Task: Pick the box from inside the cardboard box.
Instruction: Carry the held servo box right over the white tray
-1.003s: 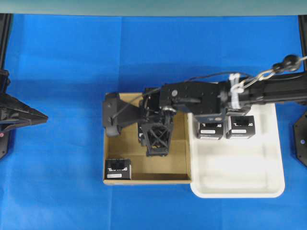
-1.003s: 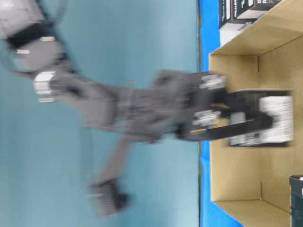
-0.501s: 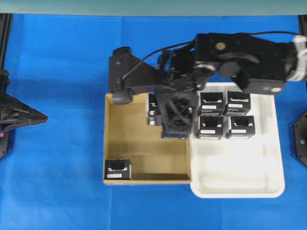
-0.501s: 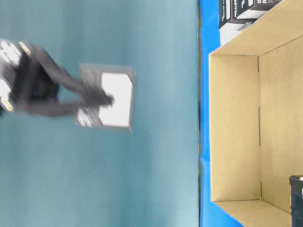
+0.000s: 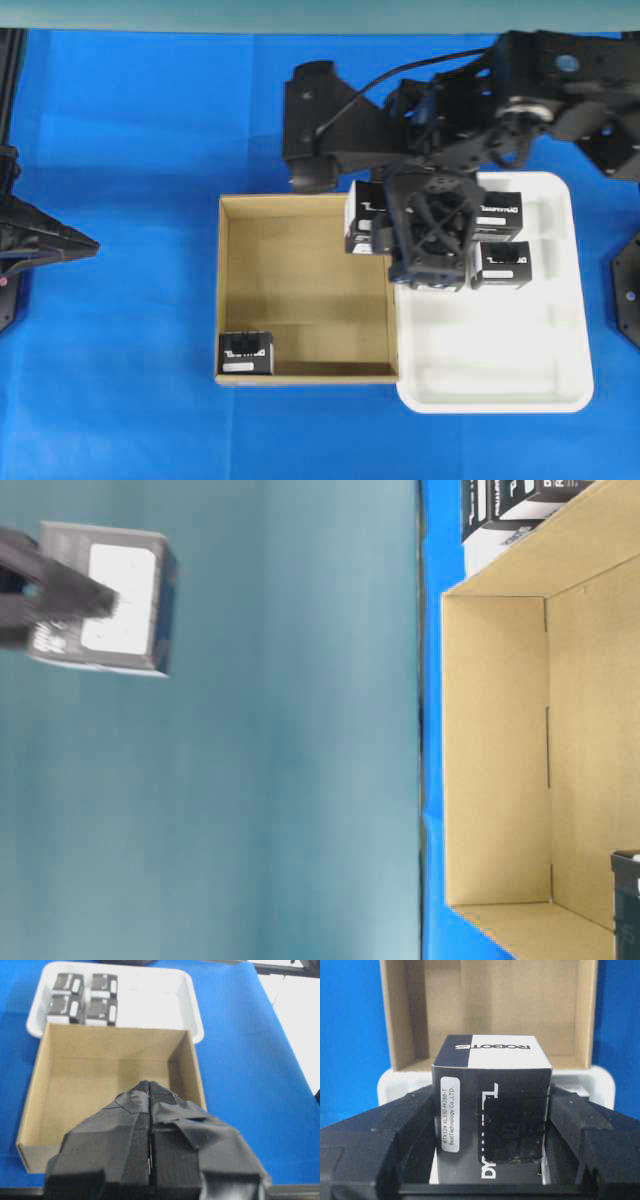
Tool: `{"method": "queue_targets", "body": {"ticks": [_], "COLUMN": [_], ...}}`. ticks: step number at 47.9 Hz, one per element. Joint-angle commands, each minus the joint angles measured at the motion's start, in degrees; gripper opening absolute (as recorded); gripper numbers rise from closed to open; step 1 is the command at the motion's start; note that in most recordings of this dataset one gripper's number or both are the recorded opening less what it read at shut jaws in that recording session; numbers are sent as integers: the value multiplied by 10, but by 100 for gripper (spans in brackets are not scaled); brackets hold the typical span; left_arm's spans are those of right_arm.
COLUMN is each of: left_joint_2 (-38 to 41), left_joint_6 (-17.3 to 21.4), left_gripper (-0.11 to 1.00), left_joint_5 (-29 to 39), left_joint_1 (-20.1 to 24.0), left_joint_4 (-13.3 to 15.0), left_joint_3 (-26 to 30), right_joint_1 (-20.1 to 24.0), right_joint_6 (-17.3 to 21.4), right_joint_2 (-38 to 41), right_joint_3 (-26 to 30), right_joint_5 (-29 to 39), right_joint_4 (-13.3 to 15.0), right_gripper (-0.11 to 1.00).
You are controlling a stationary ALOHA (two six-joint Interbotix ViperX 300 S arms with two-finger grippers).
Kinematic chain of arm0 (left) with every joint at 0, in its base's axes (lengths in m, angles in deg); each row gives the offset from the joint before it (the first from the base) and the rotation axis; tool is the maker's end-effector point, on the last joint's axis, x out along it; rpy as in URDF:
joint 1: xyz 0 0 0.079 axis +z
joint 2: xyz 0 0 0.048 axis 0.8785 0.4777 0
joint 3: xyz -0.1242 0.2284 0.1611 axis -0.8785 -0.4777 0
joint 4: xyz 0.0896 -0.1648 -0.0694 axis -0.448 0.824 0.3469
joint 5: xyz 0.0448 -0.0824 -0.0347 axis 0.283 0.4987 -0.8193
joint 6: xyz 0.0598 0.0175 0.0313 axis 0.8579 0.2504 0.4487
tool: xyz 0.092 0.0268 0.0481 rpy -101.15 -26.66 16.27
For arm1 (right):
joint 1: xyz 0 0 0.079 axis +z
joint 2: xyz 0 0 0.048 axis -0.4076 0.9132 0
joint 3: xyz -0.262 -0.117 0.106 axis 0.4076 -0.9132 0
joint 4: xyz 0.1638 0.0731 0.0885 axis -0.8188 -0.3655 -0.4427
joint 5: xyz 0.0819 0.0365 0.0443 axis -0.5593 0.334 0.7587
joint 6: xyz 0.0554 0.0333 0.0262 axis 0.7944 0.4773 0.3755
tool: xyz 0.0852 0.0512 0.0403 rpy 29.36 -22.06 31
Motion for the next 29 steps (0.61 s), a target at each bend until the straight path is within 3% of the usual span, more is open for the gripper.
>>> {"method": "queue_targets", "body": {"ticks": [1,6,14,29], "left_joint_2": [4,3,4,5], "left_joint_6": [0,-1,-1,0], "left_gripper": [-7,-7,-7,-7], "left_joint_5": [-3,-4,-3,-6], "left_joint_1": [-1,-1,0,-1], "left_joint_4": [-1,-1,-1,-1], "left_joint_3": [13,13,13,12], "right_joint_1": [4,6,25,58], "right_joint_6": [4,12,30,91], "right_joint_2": [-27,-45,-69,-127], "right_joint_3": [-4,-25,-110,-301], "right_joint_5": [8,28,14,-166], "right_joint_4": [-1,0,-1,2], "right_gripper": [63,63,63,63]}}
